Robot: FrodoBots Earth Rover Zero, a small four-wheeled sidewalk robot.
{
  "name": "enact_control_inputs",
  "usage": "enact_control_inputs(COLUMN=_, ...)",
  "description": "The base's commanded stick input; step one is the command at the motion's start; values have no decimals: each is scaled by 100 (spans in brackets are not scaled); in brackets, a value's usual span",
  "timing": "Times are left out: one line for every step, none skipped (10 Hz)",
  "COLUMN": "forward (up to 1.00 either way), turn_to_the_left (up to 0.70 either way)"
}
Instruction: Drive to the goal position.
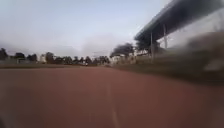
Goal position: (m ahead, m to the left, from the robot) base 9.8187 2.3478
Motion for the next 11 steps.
enact_control_inputs(forward=70, turn_to_the_left=0)
enact_control_inputs(forward=70, turn_to_the_left=0)
enact_control_inputs(forward=70, turn_to_the_left=0)
enact_control_inputs(forward=70, turn_to_the_left=0)
enact_control_inputs(forward=70, turn_to_the_left=0)
enact_control_inputs(forward=70, turn_to_the_left=0)
enact_control_inputs(forward=70, turn_to_the_left=0)
enact_control_inputs(forward=70, turn_to_the_left=0)
enact_control_inputs(forward=70, turn_to_the_left=0)
enact_control_inputs(forward=70, turn_to_the_left=0)
enact_control_inputs(forward=70, turn_to_the_left=0)
